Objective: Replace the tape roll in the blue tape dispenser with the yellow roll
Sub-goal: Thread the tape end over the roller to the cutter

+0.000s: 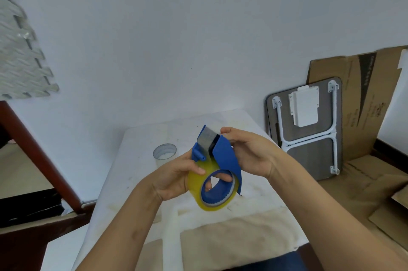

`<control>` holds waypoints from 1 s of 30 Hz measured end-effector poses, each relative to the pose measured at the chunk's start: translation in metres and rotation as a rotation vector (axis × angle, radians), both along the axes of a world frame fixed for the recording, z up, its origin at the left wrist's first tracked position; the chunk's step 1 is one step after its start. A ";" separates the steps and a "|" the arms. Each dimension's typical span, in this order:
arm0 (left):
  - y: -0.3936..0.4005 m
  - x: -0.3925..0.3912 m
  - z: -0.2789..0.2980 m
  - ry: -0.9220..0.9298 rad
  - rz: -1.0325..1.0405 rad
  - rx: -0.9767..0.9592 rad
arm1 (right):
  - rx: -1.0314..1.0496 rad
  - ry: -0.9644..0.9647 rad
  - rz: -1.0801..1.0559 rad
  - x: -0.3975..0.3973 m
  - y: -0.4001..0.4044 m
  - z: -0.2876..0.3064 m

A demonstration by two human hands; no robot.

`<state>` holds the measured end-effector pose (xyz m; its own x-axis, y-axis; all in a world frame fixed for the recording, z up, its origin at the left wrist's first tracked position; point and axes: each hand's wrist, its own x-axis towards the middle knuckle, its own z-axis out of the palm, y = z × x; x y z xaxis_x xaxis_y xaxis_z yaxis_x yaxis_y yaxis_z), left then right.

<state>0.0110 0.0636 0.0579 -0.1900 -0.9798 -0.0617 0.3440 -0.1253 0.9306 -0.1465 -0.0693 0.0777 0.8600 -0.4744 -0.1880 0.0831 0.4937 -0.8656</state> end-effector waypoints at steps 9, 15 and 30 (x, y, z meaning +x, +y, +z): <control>0.006 0.013 -0.010 -0.058 -0.010 -0.011 | -0.058 -0.091 0.220 -0.005 0.004 -0.014; 0.006 0.013 -0.011 0.043 -0.015 0.010 | -0.158 0.016 0.236 -0.006 0.005 -0.016; -0.003 0.011 -0.014 -0.205 0.170 0.119 | -0.148 0.214 0.355 -0.009 0.005 -0.022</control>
<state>0.0219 0.0607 0.0439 0.0050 -0.9801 -0.1983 0.1756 -0.1943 0.9651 -0.1558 -0.0646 0.0553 0.9237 -0.1916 -0.3317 -0.2582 0.3283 -0.9086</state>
